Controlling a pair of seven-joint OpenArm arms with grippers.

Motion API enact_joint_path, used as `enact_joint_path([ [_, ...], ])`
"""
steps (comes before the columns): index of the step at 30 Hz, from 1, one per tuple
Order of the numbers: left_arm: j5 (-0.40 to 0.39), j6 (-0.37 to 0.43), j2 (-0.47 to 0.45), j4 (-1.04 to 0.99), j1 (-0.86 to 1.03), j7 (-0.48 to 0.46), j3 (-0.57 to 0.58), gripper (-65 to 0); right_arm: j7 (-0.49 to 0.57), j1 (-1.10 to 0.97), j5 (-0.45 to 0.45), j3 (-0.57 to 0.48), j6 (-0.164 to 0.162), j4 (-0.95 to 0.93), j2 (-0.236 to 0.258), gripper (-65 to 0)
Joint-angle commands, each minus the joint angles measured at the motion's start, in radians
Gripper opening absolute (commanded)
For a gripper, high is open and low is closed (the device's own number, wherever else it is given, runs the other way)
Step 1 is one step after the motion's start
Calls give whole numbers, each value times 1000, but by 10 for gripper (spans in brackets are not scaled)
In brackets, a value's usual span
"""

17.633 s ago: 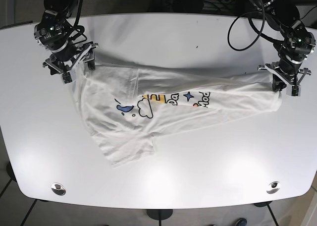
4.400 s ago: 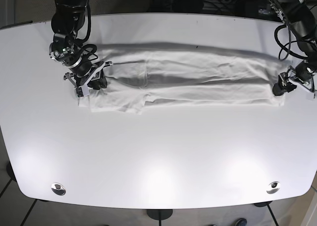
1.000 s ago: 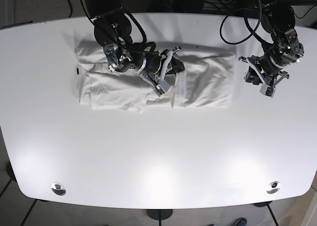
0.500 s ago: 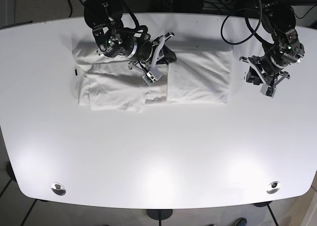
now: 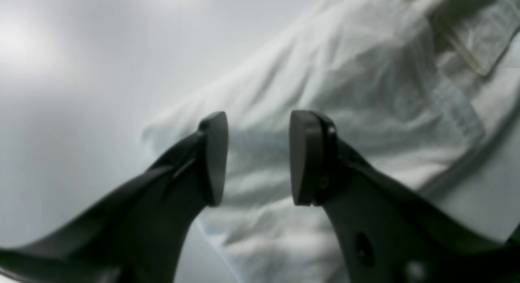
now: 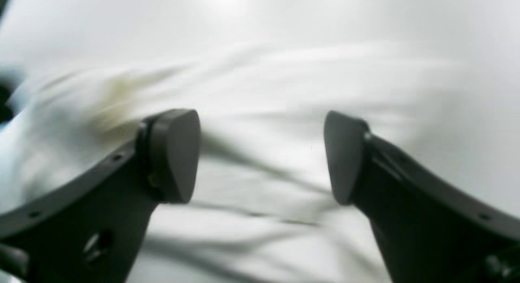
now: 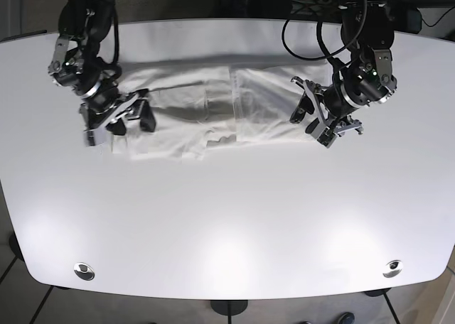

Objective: Fold the T-shirt properly

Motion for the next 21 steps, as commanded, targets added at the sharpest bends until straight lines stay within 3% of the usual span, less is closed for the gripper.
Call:
enact_joint_path([
  [1,-6,-1,-9,-31,5,-13,-8,-503,-17,50,29,83,19,-56,15,-193],
  [3,-6,-1,-9,-101,7,-15,-10,-571,-34,98,29,152,85,-182,58,-193],
  [5,-6,-1,-9,-140,16,-20,-39,-574,-34,116,29,170,121,-264,82,-200],
  [12,-6,-1,-8,-201,15,-20,-97,-574,-32,125,29,168,190,-398,67,-222],
  [18,-6,-1,-8,-201,13,-20,-99,-571,-31,88,23,40,195,-340,-8,-228],
  [20,-6,-1,-8,-201,13,-20,-99,-571,-29,88,20,40,194,-343,-21,-298],
  [21,-6,-1,-8,-201,13,-20,-99,-571,-26,90,20,40,194,-343,-22,-398],
])
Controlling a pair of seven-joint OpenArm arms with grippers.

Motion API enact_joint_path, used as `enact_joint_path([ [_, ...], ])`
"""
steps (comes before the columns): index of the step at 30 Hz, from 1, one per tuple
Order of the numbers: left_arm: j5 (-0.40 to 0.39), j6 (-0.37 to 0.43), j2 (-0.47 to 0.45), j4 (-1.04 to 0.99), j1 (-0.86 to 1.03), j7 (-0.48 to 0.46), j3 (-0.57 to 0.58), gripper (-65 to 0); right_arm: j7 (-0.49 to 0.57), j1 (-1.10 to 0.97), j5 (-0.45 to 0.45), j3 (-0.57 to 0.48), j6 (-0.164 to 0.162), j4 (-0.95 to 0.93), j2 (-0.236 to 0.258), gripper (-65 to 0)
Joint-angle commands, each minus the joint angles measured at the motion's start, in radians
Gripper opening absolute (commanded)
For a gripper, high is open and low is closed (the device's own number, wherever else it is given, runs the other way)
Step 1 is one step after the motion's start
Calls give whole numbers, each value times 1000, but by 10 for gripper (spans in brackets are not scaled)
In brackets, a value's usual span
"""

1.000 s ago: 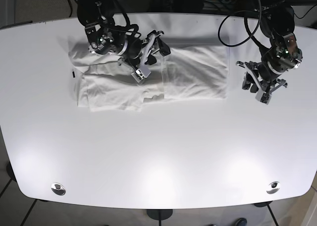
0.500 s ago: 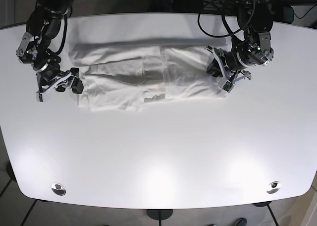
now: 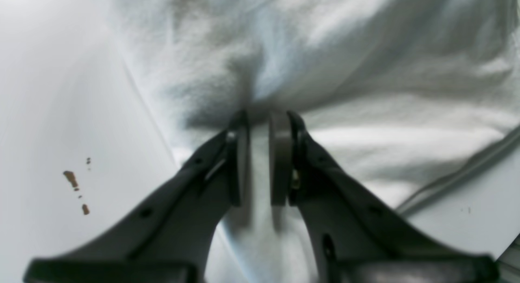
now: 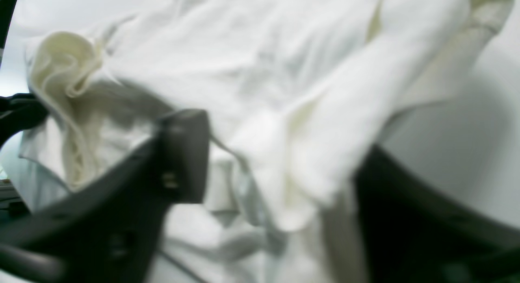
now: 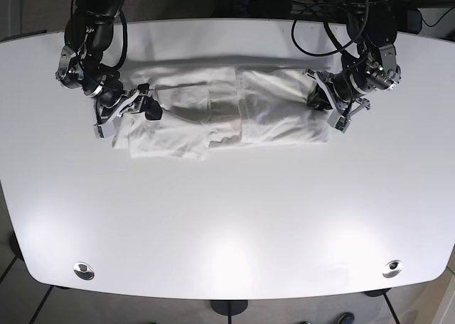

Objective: Fold the T-shirt properly

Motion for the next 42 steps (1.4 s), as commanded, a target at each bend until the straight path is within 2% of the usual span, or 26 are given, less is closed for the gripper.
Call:
enact_joint_path([
  [1,6,-1,-3,7,-5,10,-2,-571,-5,10,0,4,-1,11,9,-480],
  [2,6,-1,-3,7,-5,10,-2,-571,-5,11,0,4,-1,16,12,-604],
  [3,6,-1,-3,6,-5,10,0,-571,-5,19,-1,4,-1,25,20,-633],
  [6,6,-1,30,-47,-6,10,1,-569,-12,17,-1,4,-10,163,38,-633],
  [9,7,-1,46,-91,-35,10,1,-569,-37,-18,6,1,-85,317,40,-633],
  [11,7,-1,70,-128,-49,10,1,-569,-69,-24,9,-2,-102,421,40,-633],
  [14,7,-1,110,-166,-86,10,3,-569,-155,-16,11,-4,-102,533,32,-633],
  [15,7,-1,124,-180,-95,10,7,-569,-189,-4,26,-5,-102,564,10,-633],
  [19,6,-1,129,-192,-114,9,90,-569,-252,27,166,-7,-107,568,-10,-633],
  [21,6,-1,144,-198,-117,9,106,-569,-253,39,237,-73,-111,568,-40,-633],
  [23,6,-1,162,-197,-117,9,106,-569,-253,44,235,-117,-133,568,-68,-633],
  [26,6,-1,164,-197,-117,9,109,-569,-252,44,232,-214,-140,567,-99,-633],
  [28,6,-1,169,-197,-117,9,109,-569,-250,44,197,-256,-143,564,-123,-631],
  [31,6,-1,182,-197,-117,9,109,-569,-243,45,62,-343,-140,548,-161,-631],
  [35,6,-1,184,-197,-117,9,109,-569,-127,42,-73,-490,-142,524,-160,-629],
  [38,6,-1,185,-197,-117,9,109,-569,-109,47,-144,-549,-142,453,-169,-623],
  [39,6,-1,185,-197,-117,9,109,-569,-104,62,-156,-556,-142,429,-177,-606],
  [42,3,-1,185,-195,-117,9,109,-569,-69,76,-199,-598,-142,366,-178,-449],
])
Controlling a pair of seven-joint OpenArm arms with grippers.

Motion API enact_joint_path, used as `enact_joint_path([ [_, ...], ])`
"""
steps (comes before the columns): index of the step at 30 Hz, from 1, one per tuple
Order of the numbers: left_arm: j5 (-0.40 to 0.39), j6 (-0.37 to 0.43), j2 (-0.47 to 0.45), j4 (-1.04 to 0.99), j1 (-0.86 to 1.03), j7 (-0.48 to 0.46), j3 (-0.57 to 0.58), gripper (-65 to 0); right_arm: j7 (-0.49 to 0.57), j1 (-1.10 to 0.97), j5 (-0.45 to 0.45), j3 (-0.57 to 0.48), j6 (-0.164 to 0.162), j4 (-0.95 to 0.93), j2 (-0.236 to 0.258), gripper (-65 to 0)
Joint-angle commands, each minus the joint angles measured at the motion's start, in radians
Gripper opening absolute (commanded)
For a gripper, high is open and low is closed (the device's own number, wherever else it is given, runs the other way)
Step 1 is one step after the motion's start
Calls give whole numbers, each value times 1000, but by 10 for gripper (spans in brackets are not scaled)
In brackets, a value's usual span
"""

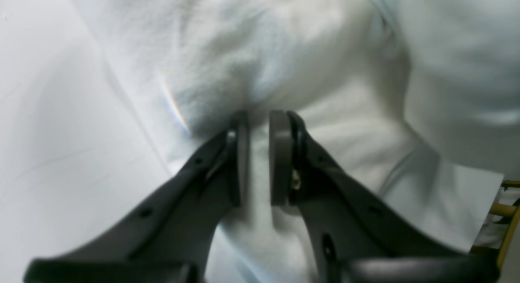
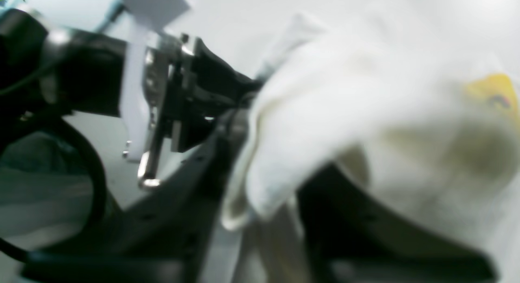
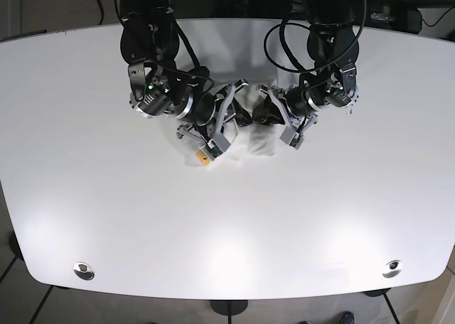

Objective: Fold the T-shirt properly

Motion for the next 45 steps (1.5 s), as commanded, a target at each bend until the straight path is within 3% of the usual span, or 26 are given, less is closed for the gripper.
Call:
enact_joint_path([
  [1,35,6,2,5,2,41,2,-569,64,19,-20,-22,2,1,-6,-341],
  [4,34,6,2,15,0,41,0,-569,70,20,-46,-62,2,5,-6,-132],
  [5,34,6,2,29,-4,41,-1,-569,70,20,-48,-79,2,7,-6,-106],
  [8,32,6,2,123,-4,43,-26,-572,70,12,-45,-85,2,67,-6,-120],
  [12,32,6,-4,259,42,49,-175,-572,69,-18,-43,-51,3,154,17,-151],
  [18,34,6,-173,331,134,49,-363,-571,75,-43,-46,-43,3,139,67,-190],
  [22,34,6,-240,370,169,46,-366,-569,75,-43,-54,-43,3,114,69,-296],
  [24,35,6,-239,420,169,46,-343,-569,69,-60,-46,-51,8,114,69,-317],
  [26,35,6,-239,431,166,46,-290,-569,69,-87,-45,-82,8,114,83,-284],
  [29,35,6,-237,431,165,46,-244,-569,75,-89,-46,-246,3,114,153,-211],
  [31,35,6,-236,430,165,44,-218,-569,76,-87,-57,-321,2,114,179,-197],
  [33,35,6,-236,430,166,44,-205,-571,78,-87,-57,-326,2,113,182,-197],
  [40,35,6,-242,430,169,44,-216,-572,259,-67,-62,-332,0,-47,205,-201],
  [41,35,6,-242,431,171,44,-216,-574,288,-67,-80,-332,0,-70,204,-220],
  [42,35,6,-242,431,171,44,-216,-574,327,-67,-128,-332,0,-99,199,-300],
  [43,35,6,-242,431,171,44,-216,-574,359,-67,-180,-332,0,-121,184,-422],
  [45,35,6,-242,430,171,44,-216,-574,365,-67,-235,-332,0,-122,156,-583],
])
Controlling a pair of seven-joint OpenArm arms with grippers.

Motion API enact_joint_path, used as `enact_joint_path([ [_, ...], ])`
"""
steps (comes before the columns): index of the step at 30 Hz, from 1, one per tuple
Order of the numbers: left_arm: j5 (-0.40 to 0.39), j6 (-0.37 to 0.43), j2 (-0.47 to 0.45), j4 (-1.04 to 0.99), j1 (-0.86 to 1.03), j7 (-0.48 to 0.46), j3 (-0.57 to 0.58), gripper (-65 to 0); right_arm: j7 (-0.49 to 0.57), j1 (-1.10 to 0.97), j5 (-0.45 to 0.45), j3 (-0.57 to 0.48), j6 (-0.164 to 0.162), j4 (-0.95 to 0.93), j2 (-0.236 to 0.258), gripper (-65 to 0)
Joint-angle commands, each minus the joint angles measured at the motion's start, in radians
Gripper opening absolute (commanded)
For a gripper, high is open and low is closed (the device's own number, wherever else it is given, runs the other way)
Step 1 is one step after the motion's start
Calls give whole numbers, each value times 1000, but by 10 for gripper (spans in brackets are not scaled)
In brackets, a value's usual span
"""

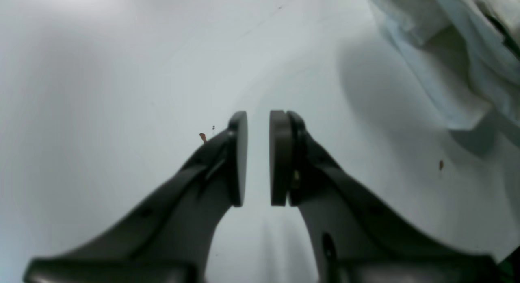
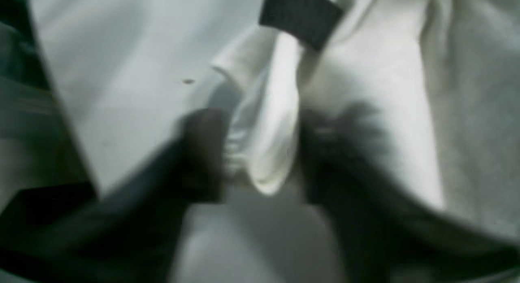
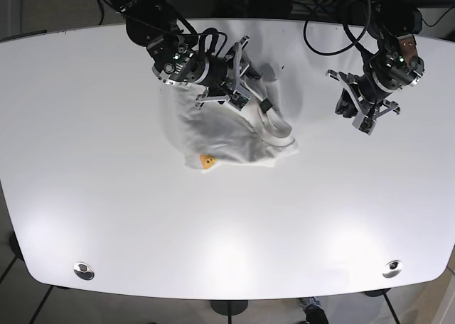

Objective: Fold the T-shirt properly

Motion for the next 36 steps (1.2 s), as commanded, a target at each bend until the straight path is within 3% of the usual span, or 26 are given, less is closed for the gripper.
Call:
enact_joint_path([
  [1,-12,-1,-11,17,-7,-19,-5,-574,30,12,-10,0,4,33,-30,-628],
  [6,-10,-1,-7,18,-7,-19,0,-574,-68,15,-21,2,4,183,-96,-610],
  [10,-10,-1,-7,18,-7,-19,1,-574,-139,63,-24,-1,4,148,-177,-609],
  [12,-12,-1,-7,21,-7,-19,1,-574,-142,91,-24,-3,4,97,-196,-599],
  [14,-10,-1,-11,46,-7,-19,0,-574,-143,111,-23,-34,4,44,-199,-469],
  [15,-10,-1,-12,57,-7,-19,-2,-574,-143,117,-24,-55,4,33,-194,-352],
  [17,-10,-1,-12,67,-10,-19,-2,-574,-143,118,-20,-60,4,47,-191,-224],
  [19,-10,-1,-12,67,-10,-19,1,-574,-142,114,-20,-49,4,93,-173,-168],
  [23,-12,-1,-7,89,-25,-19,38,-571,-142,92,59,103,10,206,-116,-170],
  [26,-10,-1,-7,107,-40,-19,156,-571,-142,100,169,325,12,218,-91,-170],
  [29,-10,-1,-6,109,-62,-19,318,-572,-140,155,177,436,12,160,-87,-185],
  [31,-10,-1,-4,109,-67,-19,391,-572,-140,190,171,464,12,106,-87,-262],
  [32,-9,-1,8,107,-67,-19,428,-572,-139,213,172,468,12,62,-87,-338],
  [36,-7,-1,28,71,-67,-19,434,-574,-110,272,171,468,12,-90,-87,-479],
])
